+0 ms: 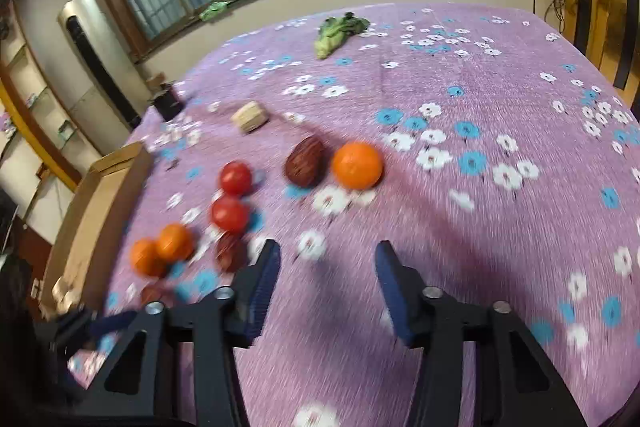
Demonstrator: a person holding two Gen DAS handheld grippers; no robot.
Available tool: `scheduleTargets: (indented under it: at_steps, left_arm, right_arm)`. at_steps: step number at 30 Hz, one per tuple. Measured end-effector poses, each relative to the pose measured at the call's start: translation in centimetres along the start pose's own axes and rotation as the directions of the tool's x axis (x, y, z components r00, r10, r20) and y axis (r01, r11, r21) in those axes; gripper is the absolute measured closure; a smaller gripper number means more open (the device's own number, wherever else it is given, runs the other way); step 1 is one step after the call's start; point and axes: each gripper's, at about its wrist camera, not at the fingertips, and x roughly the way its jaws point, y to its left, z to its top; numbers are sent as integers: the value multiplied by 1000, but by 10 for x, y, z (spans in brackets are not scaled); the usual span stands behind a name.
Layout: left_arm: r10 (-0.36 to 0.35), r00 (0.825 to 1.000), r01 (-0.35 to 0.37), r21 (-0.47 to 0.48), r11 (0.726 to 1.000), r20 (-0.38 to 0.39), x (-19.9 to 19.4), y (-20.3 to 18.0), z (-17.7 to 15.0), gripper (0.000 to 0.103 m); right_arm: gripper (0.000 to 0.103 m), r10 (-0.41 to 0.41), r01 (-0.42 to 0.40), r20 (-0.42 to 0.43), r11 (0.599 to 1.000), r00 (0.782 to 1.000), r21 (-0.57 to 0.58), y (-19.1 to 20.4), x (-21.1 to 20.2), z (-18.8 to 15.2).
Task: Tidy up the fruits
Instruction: 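Grasp a tangerine with the left gripper while the right gripper grasps another tangerine, then carry both held tangerines over the cardboard tray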
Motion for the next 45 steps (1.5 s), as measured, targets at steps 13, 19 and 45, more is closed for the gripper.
scheduleTargets:
  at_steps: [13,19,45]
  left_arm:
    - [-46,999,46,18,999,28,3,5,8,74]
    - [-27,999,26,36,999,25,-3,1,4,75]
    - [206,964,-192,-97,977,166,-81,60,-10,74]
  right_arm:
    - [68,-88,88,4,996,996,13,-9,51,44]
    - [69,-61,61,26,998,998,14,-4,27,30]
    - [69,172,-168,14,975,985,-147,120,-47,-49]
